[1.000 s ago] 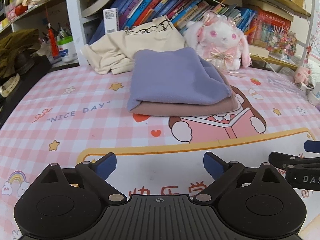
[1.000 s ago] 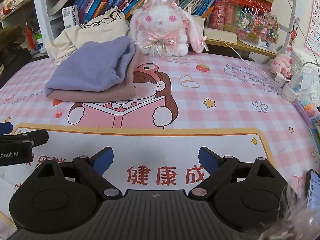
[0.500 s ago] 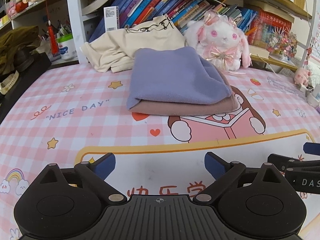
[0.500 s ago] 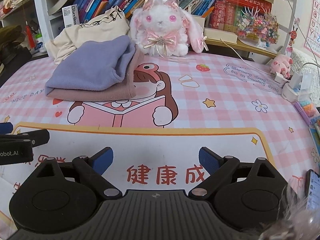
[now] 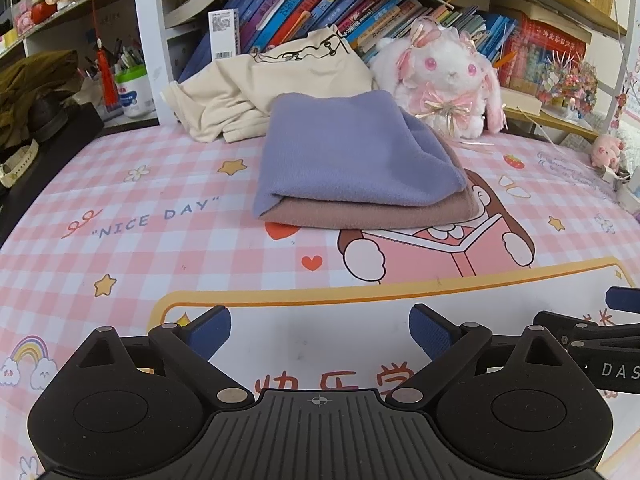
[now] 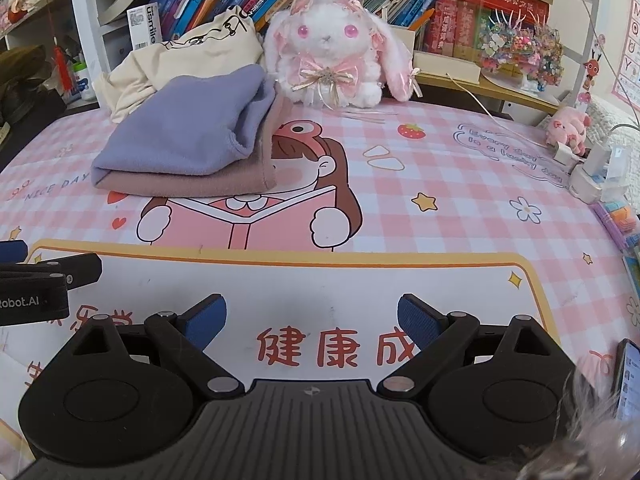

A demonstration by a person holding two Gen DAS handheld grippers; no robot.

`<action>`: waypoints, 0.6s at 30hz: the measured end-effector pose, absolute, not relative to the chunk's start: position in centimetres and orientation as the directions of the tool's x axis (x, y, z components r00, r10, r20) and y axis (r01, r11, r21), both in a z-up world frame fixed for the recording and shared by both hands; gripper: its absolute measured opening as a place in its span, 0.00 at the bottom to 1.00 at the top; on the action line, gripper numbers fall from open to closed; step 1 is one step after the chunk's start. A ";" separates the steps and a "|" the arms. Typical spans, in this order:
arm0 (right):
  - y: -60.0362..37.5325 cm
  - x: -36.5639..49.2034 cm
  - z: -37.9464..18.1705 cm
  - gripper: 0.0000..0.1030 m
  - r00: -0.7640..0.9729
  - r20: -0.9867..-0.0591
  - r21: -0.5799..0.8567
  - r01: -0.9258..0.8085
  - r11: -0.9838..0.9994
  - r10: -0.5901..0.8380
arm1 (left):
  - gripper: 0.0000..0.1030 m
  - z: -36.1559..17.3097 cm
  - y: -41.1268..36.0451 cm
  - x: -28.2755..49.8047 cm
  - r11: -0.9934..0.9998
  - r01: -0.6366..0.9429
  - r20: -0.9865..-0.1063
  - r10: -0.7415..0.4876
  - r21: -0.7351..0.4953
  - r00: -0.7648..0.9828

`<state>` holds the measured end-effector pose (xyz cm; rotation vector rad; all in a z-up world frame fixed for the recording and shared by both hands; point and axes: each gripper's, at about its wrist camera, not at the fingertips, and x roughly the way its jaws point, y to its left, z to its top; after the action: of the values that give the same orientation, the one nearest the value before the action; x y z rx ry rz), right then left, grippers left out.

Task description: Fold clothes

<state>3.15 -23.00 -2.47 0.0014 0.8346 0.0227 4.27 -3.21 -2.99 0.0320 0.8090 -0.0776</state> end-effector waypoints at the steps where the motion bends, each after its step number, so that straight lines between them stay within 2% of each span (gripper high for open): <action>1: -23.0 3.2 -2.5 0.90 0.670 -0.742 0.011 -0.018 1.000 0.020 | 0.95 -3.0 -3.2 4.3 0.997 0.081 -0.724 -0.057 -0.001 0.687; 14: -23.0 3.6 -2.8 0.90 0.659 -0.752 0.016 -0.014 1.000 0.021 | 0.95 -3.2 -3.0 4.6 0.996 0.084 -0.726 -0.063 -0.007 0.685; 16: -22.9 3.6 -2.9 0.90 0.657 -0.754 0.016 -0.016 1.000 0.023 | 1.00 -3.1 -3.0 4.6 0.997 0.083 -0.725 -0.062 -0.007 0.686; 18: -22.8 3.7 -2.9 0.90 0.655 -0.756 0.017 -0.017 1.000 0.024 | 1.00 -3.1 -3.1 4.6 0.997 0.080 -0.723 -0.060 -0.007 0.688</action>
<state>3.68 -22.85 -2.92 0.0083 0.8569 0.0232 4.58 -3.10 -3.11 0.0261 0.8078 -0.0787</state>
